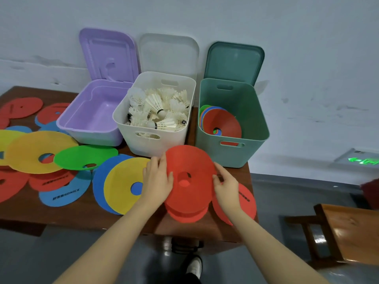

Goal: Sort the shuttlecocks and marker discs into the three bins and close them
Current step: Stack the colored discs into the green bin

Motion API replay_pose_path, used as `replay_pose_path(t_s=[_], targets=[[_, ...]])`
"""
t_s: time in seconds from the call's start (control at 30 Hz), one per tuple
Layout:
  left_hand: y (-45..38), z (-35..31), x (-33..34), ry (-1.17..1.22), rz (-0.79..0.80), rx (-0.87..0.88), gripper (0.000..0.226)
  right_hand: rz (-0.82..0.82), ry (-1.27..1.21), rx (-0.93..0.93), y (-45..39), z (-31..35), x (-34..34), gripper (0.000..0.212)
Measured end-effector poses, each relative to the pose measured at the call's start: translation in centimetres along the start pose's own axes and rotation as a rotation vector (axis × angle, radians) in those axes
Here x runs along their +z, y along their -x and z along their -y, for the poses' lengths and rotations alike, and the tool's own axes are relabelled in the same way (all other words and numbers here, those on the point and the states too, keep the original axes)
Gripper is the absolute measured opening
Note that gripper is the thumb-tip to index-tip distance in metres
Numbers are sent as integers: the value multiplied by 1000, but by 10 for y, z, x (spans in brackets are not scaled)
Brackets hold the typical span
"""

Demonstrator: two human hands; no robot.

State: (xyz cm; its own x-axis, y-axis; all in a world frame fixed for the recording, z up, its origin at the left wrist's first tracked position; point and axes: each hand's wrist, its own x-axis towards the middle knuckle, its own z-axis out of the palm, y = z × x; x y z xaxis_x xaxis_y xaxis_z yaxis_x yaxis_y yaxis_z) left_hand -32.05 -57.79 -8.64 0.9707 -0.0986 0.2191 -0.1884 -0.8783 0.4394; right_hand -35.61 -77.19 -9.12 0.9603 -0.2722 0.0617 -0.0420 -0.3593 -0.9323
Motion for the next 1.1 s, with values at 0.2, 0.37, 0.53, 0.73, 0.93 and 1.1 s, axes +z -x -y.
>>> replay_pose_path(t_s=[0.2, 0.37, 0.53, 0.73, 0.93, 1.1], targets=[[13, 66, -39, -118, -24, -204, 67, 237, 80, 0, -12, 32, 70, 49], [34, 116, -46, -254, 124, -399, 75, 527, 552, 66, -17, 31, 118, 61], [53, 139, -40, -242, 193, -473, 84, 577, 595, 60, -6, 15, 134, 67], [44, 143, -40, -177, 72, -417, 80, 379, 292, -59, -10, 12, 144, 40], [44, 150, -39, -200, 142, -574, 81, 434, 205, -198, -18, 10, 158, 43], [48, 162, -40, -194, 156, -588, 79, 529, 243, -128, -27, 5, 168, 46]])
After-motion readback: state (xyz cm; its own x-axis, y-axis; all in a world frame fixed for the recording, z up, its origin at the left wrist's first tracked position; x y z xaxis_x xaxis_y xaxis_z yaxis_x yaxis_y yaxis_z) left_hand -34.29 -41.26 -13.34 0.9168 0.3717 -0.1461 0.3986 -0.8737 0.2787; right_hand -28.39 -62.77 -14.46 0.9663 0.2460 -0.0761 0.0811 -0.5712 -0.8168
